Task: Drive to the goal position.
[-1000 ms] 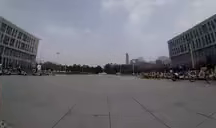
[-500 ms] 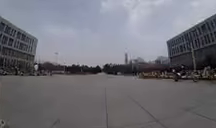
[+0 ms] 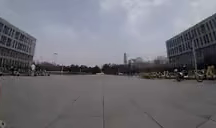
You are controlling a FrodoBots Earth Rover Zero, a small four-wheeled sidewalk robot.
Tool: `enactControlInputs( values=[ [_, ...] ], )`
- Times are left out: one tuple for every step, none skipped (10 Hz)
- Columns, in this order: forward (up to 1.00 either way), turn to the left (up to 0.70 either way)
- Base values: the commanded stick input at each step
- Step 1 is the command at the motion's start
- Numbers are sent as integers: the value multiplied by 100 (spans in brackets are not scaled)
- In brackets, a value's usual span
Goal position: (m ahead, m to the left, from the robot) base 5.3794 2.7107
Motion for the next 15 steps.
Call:
enactControlInputs(
  values=[
    [85,0],
    [85,12],
    [85,34],
    [85,34],
    [85,34],
    [85,29],
    [85,7],
    [85,0],
    [85,0],
    [85,0],
    [85,0],
    [85,0],
    [85,0],
    [85,0],
    [85,0]
  ],
)
